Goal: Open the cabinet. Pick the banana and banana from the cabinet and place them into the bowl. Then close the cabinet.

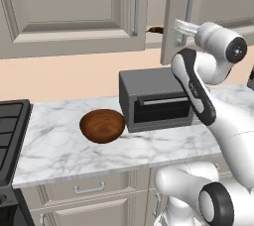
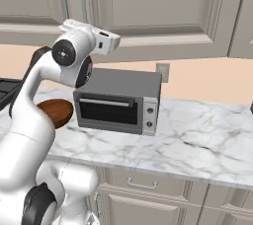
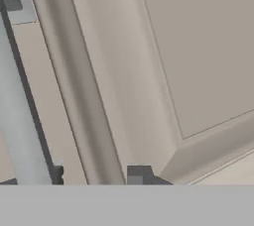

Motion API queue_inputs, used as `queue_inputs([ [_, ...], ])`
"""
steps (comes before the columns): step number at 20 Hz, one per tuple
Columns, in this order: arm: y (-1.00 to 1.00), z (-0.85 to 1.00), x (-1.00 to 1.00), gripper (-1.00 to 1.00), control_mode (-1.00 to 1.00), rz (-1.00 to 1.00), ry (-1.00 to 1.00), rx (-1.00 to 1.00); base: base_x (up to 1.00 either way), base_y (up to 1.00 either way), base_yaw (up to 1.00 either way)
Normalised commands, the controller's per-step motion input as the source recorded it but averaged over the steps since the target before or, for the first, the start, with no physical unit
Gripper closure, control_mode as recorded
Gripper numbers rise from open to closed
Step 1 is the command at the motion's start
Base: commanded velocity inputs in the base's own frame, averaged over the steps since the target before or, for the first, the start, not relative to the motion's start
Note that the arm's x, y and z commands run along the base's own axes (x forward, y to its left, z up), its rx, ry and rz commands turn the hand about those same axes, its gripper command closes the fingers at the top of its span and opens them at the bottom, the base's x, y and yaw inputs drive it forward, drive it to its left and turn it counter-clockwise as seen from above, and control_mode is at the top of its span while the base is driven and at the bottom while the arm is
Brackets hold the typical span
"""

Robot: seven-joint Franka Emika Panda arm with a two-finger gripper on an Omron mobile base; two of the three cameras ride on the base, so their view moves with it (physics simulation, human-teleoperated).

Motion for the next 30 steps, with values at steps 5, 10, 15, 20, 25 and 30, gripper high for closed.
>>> queue_inputs([
  [5,-1.0,0.07,-0.57,1.0,-1.0,0.08,-0.15,0.15,0.0,0.0,0.0],
  [10,-1.0,-1.0,-0.4,1.0,-1.0,0.19,-0.25,0.1,0.0,0.0,0.0],
  [15,-0.85,-1.0,-0.7,-1.0,-1.0,0.23,-0.24,0.03,0.0,0.0,0.0],
  [20,-0.74,0.35,-0.58,-1.0,-1.0,0.08,-0.11,0.22,0.0,0.0,0.0],
  [25,-0.99,0.45,-1.0,-1.0,-1.0,0.11,-0.19,0.28,0.0,0.0,0.0],
  [30,-0.28,-0.51,-0.85,-1.0,-1.0,0.15,-0.1,0.0,0.0,0.0,0.0],
])
